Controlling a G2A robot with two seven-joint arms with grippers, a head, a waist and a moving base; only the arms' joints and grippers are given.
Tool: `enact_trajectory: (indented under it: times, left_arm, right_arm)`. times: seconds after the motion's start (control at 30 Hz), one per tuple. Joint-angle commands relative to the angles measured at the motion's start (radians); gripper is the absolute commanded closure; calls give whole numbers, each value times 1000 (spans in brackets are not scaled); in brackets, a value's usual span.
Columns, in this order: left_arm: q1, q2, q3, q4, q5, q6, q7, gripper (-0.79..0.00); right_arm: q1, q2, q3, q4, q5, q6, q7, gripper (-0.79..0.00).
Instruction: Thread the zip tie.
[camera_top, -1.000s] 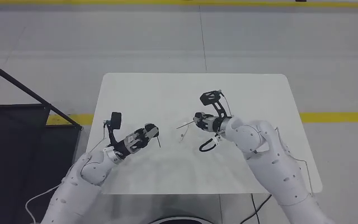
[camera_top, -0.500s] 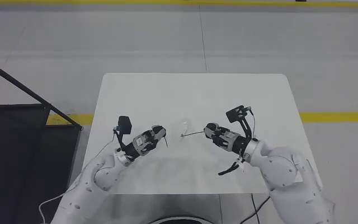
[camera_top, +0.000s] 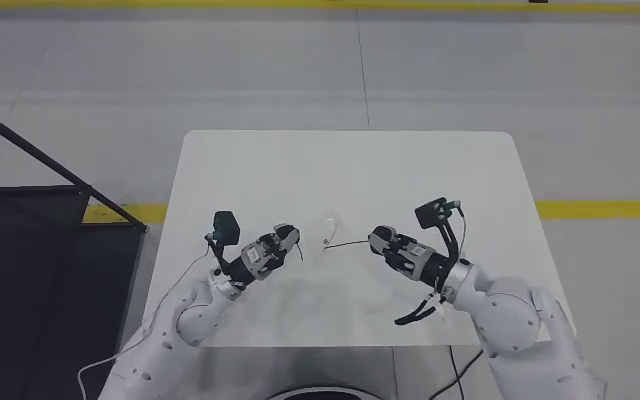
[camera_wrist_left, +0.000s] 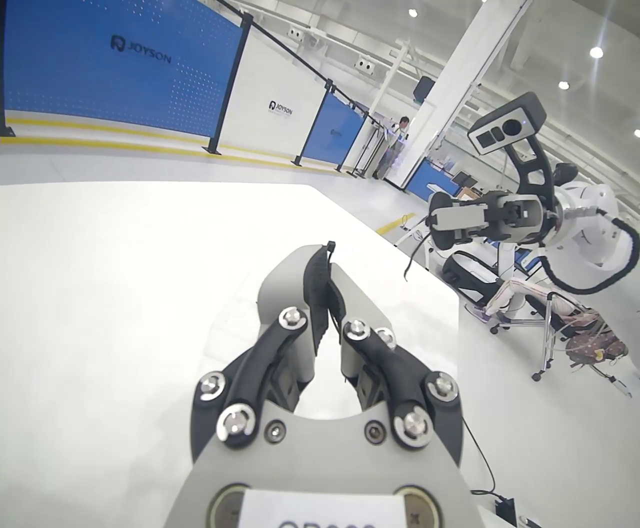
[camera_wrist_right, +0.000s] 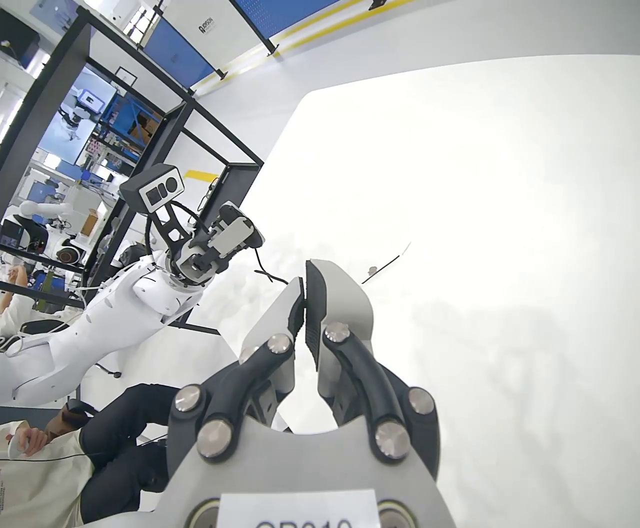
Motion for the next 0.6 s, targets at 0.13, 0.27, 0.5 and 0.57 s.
enact_trajectory:
  times: [0.13, 0.27, 0.5, 0.57]
  left_arm:
    - [8, -7, 11, -20, 56, 42, 31, 0]
    - [17, -15, 26, -36, 167, 105, 146, 0]
    - [10, -29, 64, -27, 308, 193, 271, 0]
    - [7, -33, 70, -21, 333, 214, 296, 0]
  right_arm:
    - [-18, -2, -20, -38, 8, 67, -26, 0]
    - [-11, -7, -35, -57, 30, 170, -37, 0]
    - [19, -15, -82, -57, 55, 270, -59, 0]
    - [24, -17, -94, -59, 55, 288, -62, 0]
